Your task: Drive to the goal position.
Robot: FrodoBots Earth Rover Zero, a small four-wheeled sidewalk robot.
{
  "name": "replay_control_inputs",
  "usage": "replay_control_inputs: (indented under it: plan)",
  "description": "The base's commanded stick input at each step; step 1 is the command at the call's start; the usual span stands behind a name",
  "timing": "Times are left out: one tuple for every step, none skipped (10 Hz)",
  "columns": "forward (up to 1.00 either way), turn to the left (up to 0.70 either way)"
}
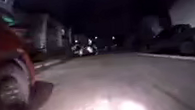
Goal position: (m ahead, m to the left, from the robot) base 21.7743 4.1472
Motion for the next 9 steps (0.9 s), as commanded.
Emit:
replay_control_inputs:
  plan:
    - [1.0,-0.05]
    - [1.0,-0.01]
    - [1.0,0.0]
    - [1.0,0.0]
    - [1.0,0.0]
    - [1.0,0.0]
    - [1.0,0.0]
    - [1.0,0.0]
    - [1.0,0.0]
